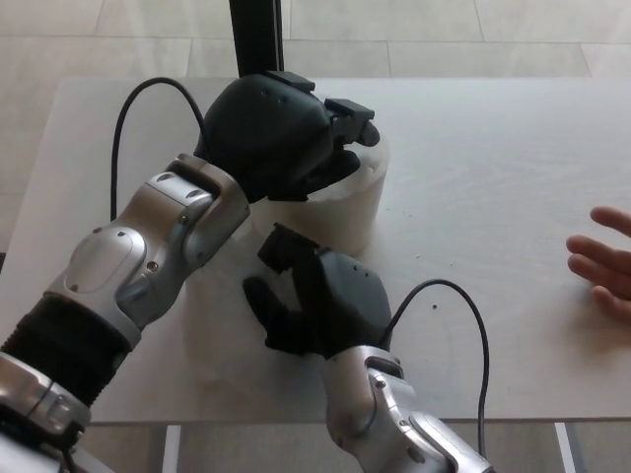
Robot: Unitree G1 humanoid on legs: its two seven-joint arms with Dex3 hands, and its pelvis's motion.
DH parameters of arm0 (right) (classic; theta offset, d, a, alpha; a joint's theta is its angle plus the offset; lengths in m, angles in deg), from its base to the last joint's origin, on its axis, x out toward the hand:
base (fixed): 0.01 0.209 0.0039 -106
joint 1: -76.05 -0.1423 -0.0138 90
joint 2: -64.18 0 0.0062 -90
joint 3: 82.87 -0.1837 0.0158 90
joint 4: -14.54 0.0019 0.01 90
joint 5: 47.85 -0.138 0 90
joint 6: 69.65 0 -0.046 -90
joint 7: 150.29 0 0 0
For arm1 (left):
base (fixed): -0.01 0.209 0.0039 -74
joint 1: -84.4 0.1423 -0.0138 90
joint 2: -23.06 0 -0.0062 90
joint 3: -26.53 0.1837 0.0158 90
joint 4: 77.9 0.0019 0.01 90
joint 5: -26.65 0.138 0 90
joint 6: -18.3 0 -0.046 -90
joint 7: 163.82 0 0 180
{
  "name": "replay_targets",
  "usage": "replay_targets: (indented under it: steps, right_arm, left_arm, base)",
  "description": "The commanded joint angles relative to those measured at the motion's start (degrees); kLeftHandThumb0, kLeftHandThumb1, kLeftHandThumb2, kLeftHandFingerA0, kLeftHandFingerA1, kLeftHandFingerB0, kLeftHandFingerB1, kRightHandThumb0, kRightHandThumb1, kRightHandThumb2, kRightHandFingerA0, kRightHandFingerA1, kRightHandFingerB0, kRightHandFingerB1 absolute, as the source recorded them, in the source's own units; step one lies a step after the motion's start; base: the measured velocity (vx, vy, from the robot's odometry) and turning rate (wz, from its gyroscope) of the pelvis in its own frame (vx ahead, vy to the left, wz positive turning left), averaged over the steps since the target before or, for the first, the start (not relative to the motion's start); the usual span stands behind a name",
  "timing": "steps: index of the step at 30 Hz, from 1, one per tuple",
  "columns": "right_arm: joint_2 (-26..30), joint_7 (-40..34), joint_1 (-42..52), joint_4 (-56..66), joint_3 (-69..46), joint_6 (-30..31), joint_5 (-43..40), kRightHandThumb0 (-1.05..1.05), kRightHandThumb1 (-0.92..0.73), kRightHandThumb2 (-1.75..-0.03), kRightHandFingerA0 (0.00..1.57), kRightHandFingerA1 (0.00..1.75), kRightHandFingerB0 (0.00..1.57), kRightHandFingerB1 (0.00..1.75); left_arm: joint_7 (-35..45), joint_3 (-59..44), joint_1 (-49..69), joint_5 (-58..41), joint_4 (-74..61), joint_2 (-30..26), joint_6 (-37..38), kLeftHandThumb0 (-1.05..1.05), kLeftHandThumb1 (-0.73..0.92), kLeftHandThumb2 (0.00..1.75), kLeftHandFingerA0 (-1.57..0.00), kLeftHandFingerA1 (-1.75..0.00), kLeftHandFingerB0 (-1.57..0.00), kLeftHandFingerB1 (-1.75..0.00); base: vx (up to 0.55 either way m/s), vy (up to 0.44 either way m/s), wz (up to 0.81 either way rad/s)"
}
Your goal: A toilet paper roll is kept in the middle of the desk infront of the robot. The robot places its left hand on the top of the toilet paper roll to hold it still and uses its right hand to tear off a piece of toilet paper from it and hands the paper to a person
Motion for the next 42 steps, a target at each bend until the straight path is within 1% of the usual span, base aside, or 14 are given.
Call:
replay_targets:
  steps: [1, 2, 3, 8, 9, 11, 12, 24, 30, 31, 36, 37, 38, 42]
  right_arm:
    - [-9.95, -3.04, 9.68, 2.53, -4.61, -10.91, -9.76, -0.58, -0.86, -1.18, 0.88, 1.75, 0.69, 1.75]
    - [-9.3, -2.14, 10.4, 4.05, -5.72, -11.22, -11.03, -0.62, -0.71, -1.52, 1.23, 1.75, 0.93, 1.75]
    - [-8.9, -1.78, 10.9, 5.18, -6.42, -11.33, -11.71, -0.49, -0.92, -1.61, 1.47, 1.61, 1.41, 1.58]
    - [-8.98, -0.39, 13.88, 11.65, -8.24, -11.03, -15.44, -0.49, -0.92, -1.58, 1.46, 1.58, 1.36, 1.54]
    - [-8.69, 0.21, 14.65, 12.91, -8.06, -10.87, -16.09, -0.54, -0.92, -1.65, 1.57, 1.68, 1.52, 1.66]
    - [-8.01, 1.29, 16.17, 15.33, -7.63, -10.11, -17.21, -0.51, -0.92, -1.65, 1.57, 1.71, 1.57, 1.7]
    - [-6.96, 1.93, 17.81, 17.03, -7.66, -9.45, -18.01, -0.48, -0.82, -1.61, 1.57, 1.7, 1.57, 1.69]
    - [-4.75, 1.91, 24.19, 21.45, -14.95, -10.78, -23.29, -0.5, -0.91, -1.62, 1.54, 1.64, 1.45, 1.6]
    - [-6.52, 2.3, 24.71, 25.94, -20.2, -7.29, -28.28, -0.53, -0.87, -1.57, 1.56, 1.64, 1.56, 1.63]
    - [-7.66, 2.13, 25.11, 27.01, -21.44, -6.15, -30.26, -0.76, -0.69, -1.5, 1.42, 1.75, 1.26, 1.65]
    - [-9.97, 2.89, 26.48, 28.36, -22.33, -4.24, -34.87, -0.76, -0.67, -1.47, 1.42, 1.75, 1.25, 1.65]
    - [-10.74, 2.28, 26.77, 28.73, -22.14, -3.52, -35.42, -0.53, -0.73, -1.48, 1.55, 1.61, 1.57, 1.62]
    - [-11.24, 2.42, 26.89, 28.34, -21.44, -4.24, -35.73, -0.5, -0.64, -1.44, 1.54, 1.59, 1.57, 1.6]
    - [-11.94, 1.79, 25.68, 29.96, -21.62, -2.8, -38.04, -0.51, -0.61, -1.42, 1.53, 1.58, 1.57, 1.6]
  left_arm:
    - [2.3, -1.32, 1.19, -0.4, -1.8, -2.57, -0.41, -0.47, 0.84, 0.65, -0.55, -0.51, -0.56, -0.45]
    - [2.01, -1.36, 1.27, -0.3, -1.73, -2.81, -0.17, -0.47, 0.85, 0.65, -0.56, -0.51, -0.57, -0.45]
    - [1.87, -1.39, 1.31, -0.27, -1.64, -2.89, -0.12, -0.47, 0.84, 0.65, -0.56, -0.5, -0.57, -0.45]
    - [-1.31, -1.14, 1.59, 0.45, -0.49, -2.51, 0.72, -0.47, 0.82, 0.65, -0.61, -0.52, -0.62, -0.47]
    - [-1.12, -0.87, 1.34, 0.78, -0.59, -2.5, 0.65, -0.48, 0.83, 0.65, -0.61, -0.52, -0.6, -0.47]
    - [-0.1, -0.34, 0.87, 1.54, -1.37, -2.82, 0.42, -0.49, 0.85, 0.66, -0.6, -0.51, -0.59, -0.46]
    - [-1.3, -0.46, -0.09, 2.27, -1.18, -3.49, 1.09, -0.49, 0.83, 0.65, -0.67, -0.5, -0.63, -0.47]
    - [3.14, -4.25, -1.59, -0.86, -1.61, -6.12, -0.46, -0.48, 0.8, 0.64, -0.64, -0.51, -0.62, -0.47]
    - [3.77, -3.34, 1.23, -0.07, -2.96, -6.65, -0.05, -0.46, 0.82, 0.64, -0.63, -0.53, -0.59, -0.47]
    - [3.94, -3.2, 1.58, 0.04, -3.21, -6.61, -0.19, -0.46, 0.82, 0.65, -0.63, -0.53, -0.59, -0.47]
    - [2.97, -3.0, 1.91, 0.46, -2.59, -5.94, -0.33, -0.47, 0.81, 0.65, -0.61, -0.53, -0.59, -0.47]
    - [2.74, -2.85, 1.94, 0.67, -2.53, -5.64, -0.51, -0.46, 0.81, 0.65, -0.62, -0.52, -0.59, -0.47]
    - [2.24, -2.67, 1.91, 0.76, -2.21, -5.6, -0.03, -0.46, 0.81, 0.65, -0.62, -0.51, -0.6, -0.47]
    - [2.25, -2.34, 1.56, 1.14, -2.39, -5.34, -0.1, -0.47, 0.82, 0.65, -0.62, -0.51, -0.6, -0.47]
  base:
    - [0.0, 0.0, 0.0]
    - [0.0, 0.0, 0.0]
    - [0.0, 0.0, 0.0]
    - [0.0, 0.0, 0.0]
    - [0.0, 0.0, 0.0]
    - [0.0, 0.0, 0.0]
    - [0.0, 0.0, 0.0]
    - [0.0, 0.0, 0.0]
    - [0.0, 0.0, 0.0]
    - [0.0, 0.0, 0.0]
    - [0.0, 0.0, 0.0]
    - [0.0, 0.0, 0.0]
    - [0.0, 0.0, 0.0]
    - [0.0, 0.0, 0.0]
